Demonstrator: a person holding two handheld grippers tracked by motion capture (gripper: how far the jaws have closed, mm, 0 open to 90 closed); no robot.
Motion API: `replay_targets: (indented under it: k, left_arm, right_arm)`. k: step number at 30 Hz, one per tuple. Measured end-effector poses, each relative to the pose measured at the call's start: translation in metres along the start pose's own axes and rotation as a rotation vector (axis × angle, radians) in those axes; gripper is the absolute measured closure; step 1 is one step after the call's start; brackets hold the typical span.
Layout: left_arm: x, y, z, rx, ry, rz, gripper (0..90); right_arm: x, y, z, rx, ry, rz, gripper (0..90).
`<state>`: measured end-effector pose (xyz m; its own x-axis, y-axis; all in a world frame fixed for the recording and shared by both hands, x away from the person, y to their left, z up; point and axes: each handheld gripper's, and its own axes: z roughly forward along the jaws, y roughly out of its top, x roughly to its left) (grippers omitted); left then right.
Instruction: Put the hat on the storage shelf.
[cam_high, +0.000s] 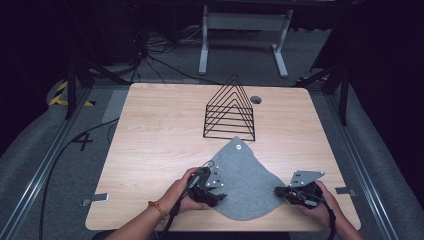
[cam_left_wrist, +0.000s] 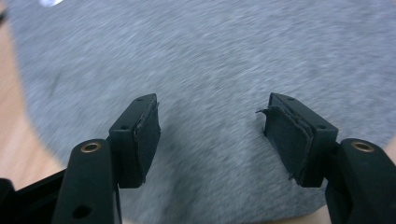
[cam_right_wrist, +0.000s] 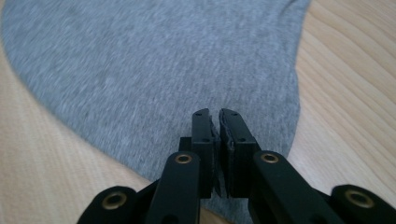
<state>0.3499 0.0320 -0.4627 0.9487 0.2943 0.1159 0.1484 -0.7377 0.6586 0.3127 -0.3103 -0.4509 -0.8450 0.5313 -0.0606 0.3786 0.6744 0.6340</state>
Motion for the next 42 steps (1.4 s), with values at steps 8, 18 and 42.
replay_targets:
  k: [8,18,42]
  left_arm:
    - [0.023,-0.014,-0.009,0.024,0.121,-0.087,35.8]
    - [0.039,-0.017,-0.014,0.02,0.182,-0.143,37.6]
    - [-0.032,0.021,0.019,-0.026,-0.125,-0.042,36.8]
  right_arm:
    - [0.037,0.025,0.013,0.057,0.063,-0.092,85.3]
    - [0.069,0.057,0.039,0.044,0.145,-0.153,81.3]
    - [-0.068,0.1,0.071,-0.015,-0.121,-0.063,79.2]
